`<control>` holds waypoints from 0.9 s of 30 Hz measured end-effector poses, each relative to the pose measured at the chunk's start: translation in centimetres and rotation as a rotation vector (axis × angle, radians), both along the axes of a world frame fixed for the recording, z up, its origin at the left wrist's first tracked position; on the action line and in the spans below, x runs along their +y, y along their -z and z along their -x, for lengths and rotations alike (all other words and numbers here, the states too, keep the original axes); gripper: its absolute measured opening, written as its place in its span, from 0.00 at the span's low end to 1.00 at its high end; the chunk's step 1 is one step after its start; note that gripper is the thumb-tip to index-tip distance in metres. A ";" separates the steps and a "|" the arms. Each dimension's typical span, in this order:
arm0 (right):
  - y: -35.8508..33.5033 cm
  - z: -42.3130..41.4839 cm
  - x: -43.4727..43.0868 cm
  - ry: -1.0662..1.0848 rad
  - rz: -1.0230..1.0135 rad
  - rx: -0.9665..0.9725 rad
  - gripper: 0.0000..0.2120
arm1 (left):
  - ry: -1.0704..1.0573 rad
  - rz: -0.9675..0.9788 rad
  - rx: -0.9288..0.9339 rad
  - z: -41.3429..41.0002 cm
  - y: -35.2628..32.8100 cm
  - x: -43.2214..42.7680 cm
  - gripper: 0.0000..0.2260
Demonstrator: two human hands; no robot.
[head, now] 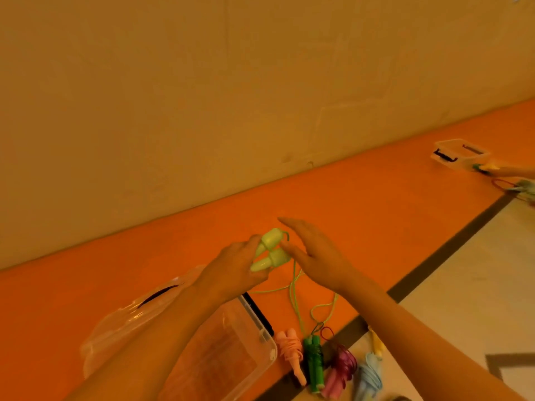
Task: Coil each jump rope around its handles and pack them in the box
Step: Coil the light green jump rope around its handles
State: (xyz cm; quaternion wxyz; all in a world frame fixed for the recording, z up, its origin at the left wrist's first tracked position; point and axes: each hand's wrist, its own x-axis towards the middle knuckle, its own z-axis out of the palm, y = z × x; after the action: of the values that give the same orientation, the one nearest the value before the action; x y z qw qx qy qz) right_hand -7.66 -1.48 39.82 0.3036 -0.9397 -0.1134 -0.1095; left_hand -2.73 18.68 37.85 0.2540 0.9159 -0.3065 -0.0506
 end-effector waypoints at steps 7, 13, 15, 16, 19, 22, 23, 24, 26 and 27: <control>0.1 0.0 1.0 -0.008 -0.264 0.143 0.10 | 0.049 0.001 -0.129 1.3 -2.1 0.8 0.19; -0.4 0.5 2.9 0.025 -0.492 0.120 0.06 | 0.039 -0.036 -0.328 1.7 -2.9 2.1 0.26; -0.6 0.3 3.3 0.035 -0.530 0.103 0.06 | 0.021 -0.069 -0.341 1.8 -3.1 2.2 0.30; -0.8 0.3 3.5 0.031 -0.538 0.099 0.07 | 0.007 -0.085 -0.354 1.9 -3.2 2.2 0.31; -0.9 0.0 3.7 0.015 -0.526 0.109 0.06 | -0.056 -0.161 -0.358 2.7 -3.7 1.8 0.25; -1.0 -0.2 3.2 -0.008 -0.490 0.152 0.10 | -0.057 -0.206 -0.316 2.8 -3.9 1.9 0.22; -1.3 -0.2 2.9 -0.019 -0.484 0.187 0.13 | -0.049 -0.207 -0.308 2.6 -4.0 2.1 0.22; -1.6 -0.1 2.4 -0.037 -0.489 0.232 0.16 | -0.045 -0.199 -0.303 2.4 -4.1 2.4 0.23; -2.2 0.2 1.4 -0.070 -0.468 0.280 0.18 | -0.032 -0.169 -0.291 2.1 -4.3 3.0 0.27; -2.5 0.3 1.0 -0.077 -0.452 0.272 0.18 | -0.017 -0.163 -0.277 2.0 -4.4 3.2 0.30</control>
State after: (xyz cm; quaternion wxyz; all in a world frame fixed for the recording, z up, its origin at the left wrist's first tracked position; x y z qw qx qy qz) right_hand -7.96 -0.52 42.27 0.5222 -0.8491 -0.0796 0.0070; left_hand -4.73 21.89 42.27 0.1344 0.9344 -0.3255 0.0536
